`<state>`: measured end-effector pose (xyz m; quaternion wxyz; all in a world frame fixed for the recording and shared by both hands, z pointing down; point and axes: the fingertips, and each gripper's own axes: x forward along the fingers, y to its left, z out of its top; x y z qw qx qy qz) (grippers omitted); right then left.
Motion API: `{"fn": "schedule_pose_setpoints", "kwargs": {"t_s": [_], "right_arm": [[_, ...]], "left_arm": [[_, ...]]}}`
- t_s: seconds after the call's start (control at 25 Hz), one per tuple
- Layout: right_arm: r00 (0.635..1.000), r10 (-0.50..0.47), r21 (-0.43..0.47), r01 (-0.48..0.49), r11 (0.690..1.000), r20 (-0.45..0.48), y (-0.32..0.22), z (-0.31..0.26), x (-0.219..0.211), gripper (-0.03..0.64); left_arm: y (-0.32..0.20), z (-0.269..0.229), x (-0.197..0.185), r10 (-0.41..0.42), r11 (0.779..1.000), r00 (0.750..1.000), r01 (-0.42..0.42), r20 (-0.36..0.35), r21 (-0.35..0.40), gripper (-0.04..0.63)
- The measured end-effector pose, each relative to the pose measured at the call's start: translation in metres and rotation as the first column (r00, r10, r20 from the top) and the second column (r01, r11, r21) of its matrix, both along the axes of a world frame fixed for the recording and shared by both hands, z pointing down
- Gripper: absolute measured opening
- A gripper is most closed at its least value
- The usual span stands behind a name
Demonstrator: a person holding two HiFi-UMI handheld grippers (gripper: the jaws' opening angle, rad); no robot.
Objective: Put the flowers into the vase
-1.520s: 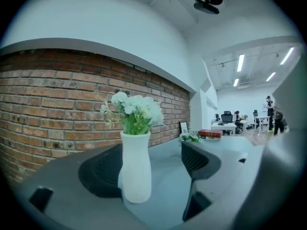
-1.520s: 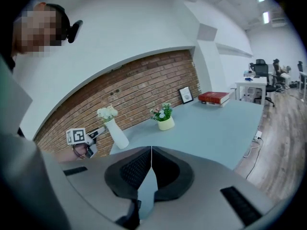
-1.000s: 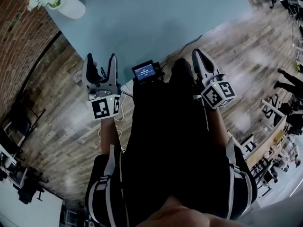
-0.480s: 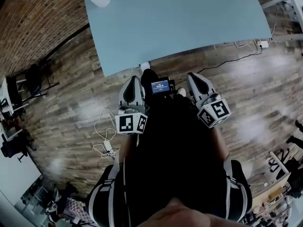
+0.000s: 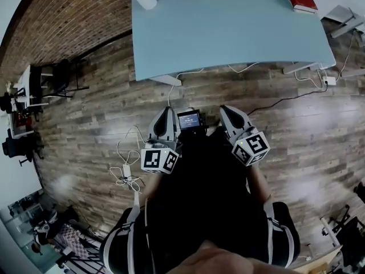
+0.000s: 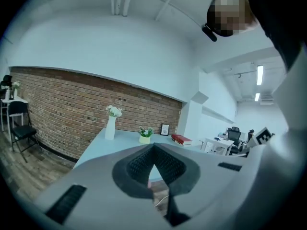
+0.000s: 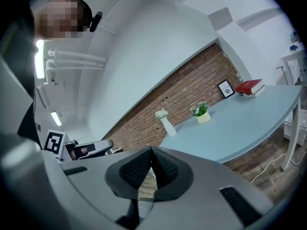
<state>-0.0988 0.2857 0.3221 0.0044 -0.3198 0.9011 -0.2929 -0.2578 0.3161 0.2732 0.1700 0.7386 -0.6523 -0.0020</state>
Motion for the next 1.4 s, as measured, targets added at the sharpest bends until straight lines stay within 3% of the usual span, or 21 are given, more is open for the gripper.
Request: {"fn": "schedule_pose_setpoints", "kwargs": {"t_s": [0.28,0.52,0.6,0.68,0.72,0.8,0.88,1.08,1.32,1.4], "right_arm": [[0.995,-0.102,0.044,0.101,0.994,0.014,0.044,-0.012,-0.061,0.017],[0.987,-0.141,0.049,0.145,0.988,-0.078,0.095,-0.006,-0.121,0.017],[0.976,-0.142,0.064,0.154,0.986,-0.165,0.114,0.001,-0.137,0.017],[0.937,-0.127,0.136,0.179,0.974,-0.324,0.13,0.009,-0.154,0.017],[0.912,-0.118,0.191,0.206,0.96,-0.392,0.139,0.01,-0.163,0.017],[0.888,-0.119,0.285,0.266,0.921,-0.445,0.165,0.005,-0.181,0.017],[0.898,-0.129,0.311,0.277,0.909,-0.421,0.191,-0.003,-0.195,0.017],[0.949,-0.077,0.233,0.152,0.96,-0.305,0.224,-0.016,-0.197,0.017],[0.965,-0.04,0.187,0.091,0.978,-0.26,0.228,-0.017,-0.169,0.017],[0.962,-0.039,0.209,0.098,0.973,-0.27,0.224,-0.021,-0.162,0.017]], "left_arm": [[0.051,-0.01,-0.018,0.025,0.999,1.0,-0.025,0.008,0.033,0.015],[0.114,0.001,-0.093,-0.053,0.998,0.998,0.054,-0.04,0.028,0.017],[0.134,0.007,-0.122,-0.092,0.995,0.992,0.094,-0.088,0.026,0.015],[0.149,0.013,-0.145,-0.098,0.994,0.984,0.106,-0.15,0.042,0.015],[0.155,0.015,-0.154,-0.084,0.994,0.981,0.095,-0.173,0.056,0.015],[0.165,0.019,-0.166,-0.033,0.995,0.98,0.05,-0.194,0.082,0.015],[0.173,0.023,-0.172,0.025,0.996,0.977,-0.005,-0.211,0.094,0.015],[0.184,0.026,-0.175,0.112,0.992,0.965,-0.092,-0.239,0.091,0.015],[0.194,0.016,-0.142,0.115,0.992,0.975,-0.102,-0.188,0.079,0.017],[0.194,0.013,-0.131,0.089,0.995,0.979,-0.078,-0.185,0.07,0.015]]}}
